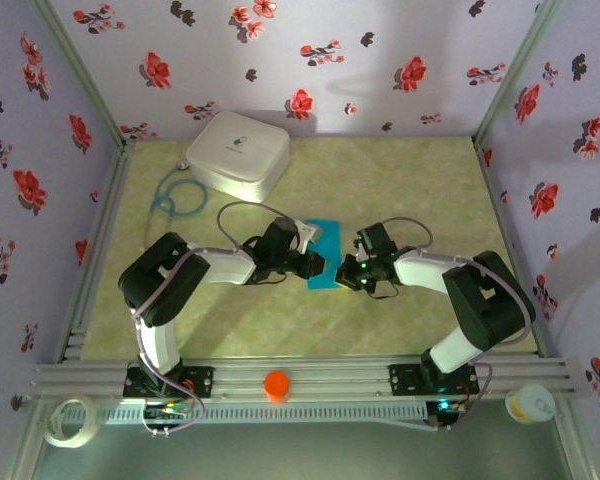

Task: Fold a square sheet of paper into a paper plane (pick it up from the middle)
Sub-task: Fold the triangle a second time at the center of the table.

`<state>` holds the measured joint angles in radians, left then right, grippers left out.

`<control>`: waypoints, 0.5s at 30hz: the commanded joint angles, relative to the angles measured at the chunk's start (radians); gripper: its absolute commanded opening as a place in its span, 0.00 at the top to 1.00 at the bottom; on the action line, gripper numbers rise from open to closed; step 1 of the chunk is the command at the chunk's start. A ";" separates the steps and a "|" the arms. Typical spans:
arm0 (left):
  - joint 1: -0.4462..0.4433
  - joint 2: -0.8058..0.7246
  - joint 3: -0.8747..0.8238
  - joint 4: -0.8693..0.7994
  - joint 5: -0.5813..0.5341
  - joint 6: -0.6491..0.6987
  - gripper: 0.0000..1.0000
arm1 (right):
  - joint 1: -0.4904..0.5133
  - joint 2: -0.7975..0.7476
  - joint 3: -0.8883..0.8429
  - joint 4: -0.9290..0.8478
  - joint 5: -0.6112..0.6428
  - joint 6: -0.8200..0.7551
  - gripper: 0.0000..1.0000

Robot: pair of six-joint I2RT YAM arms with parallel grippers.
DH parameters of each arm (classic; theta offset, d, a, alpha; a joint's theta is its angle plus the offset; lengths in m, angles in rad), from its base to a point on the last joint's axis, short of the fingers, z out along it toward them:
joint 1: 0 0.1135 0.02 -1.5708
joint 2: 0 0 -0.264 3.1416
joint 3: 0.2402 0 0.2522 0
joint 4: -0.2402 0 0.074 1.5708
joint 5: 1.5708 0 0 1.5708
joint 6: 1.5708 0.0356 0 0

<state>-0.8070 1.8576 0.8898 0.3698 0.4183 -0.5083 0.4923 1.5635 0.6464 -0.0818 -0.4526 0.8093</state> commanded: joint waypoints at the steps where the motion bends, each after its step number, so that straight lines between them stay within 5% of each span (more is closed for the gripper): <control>1: 0.001 0.014 0.024 0.044 -0.016 -0.039 1.00 | -0.009 -0.023 -0.017 0.069 -0.025 0.070 1.00; 15: 0.001 0.008 0.024 0.044 -0.040 -0.077 1.00 | 0.001 0.015 -0.073 0.301 -0.025 0.236 1.00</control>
<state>-0.8070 1.8656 0.8898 0.3904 0.3943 -0.5701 0.4908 1.5639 0.5945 0.1703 -0.4892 0.9970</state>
